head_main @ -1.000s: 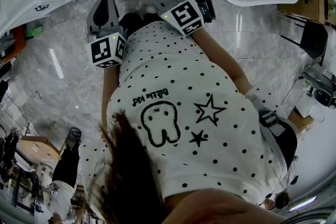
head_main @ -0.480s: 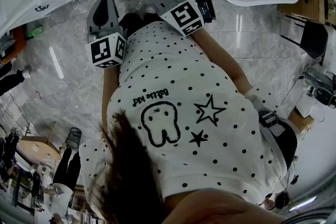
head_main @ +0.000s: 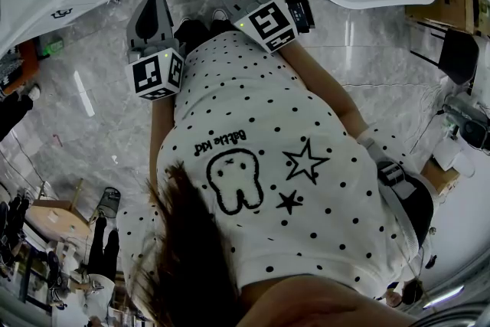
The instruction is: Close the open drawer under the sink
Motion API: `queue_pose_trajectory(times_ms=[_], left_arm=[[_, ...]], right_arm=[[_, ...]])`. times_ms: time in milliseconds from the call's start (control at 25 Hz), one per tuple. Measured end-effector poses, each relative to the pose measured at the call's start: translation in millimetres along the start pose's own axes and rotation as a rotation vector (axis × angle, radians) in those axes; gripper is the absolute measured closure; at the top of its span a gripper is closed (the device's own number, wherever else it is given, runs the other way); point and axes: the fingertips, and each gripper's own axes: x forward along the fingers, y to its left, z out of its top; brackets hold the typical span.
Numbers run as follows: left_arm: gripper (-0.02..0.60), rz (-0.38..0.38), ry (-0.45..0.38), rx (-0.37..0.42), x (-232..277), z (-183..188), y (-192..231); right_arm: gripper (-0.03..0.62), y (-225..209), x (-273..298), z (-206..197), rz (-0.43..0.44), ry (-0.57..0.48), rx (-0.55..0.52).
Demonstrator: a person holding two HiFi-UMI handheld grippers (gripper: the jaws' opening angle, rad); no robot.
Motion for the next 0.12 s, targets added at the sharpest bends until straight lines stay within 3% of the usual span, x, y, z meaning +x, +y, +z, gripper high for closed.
queue_pose_trajectory(times_ms=[120], left_arm=[[0.577, 0.002, -0.001, 0.0, -0.7, 0.2, -0.8]], right_arm=[[0.58, -0.2, -1.3, 0.2, 0.001, -0.001, -0.001]])
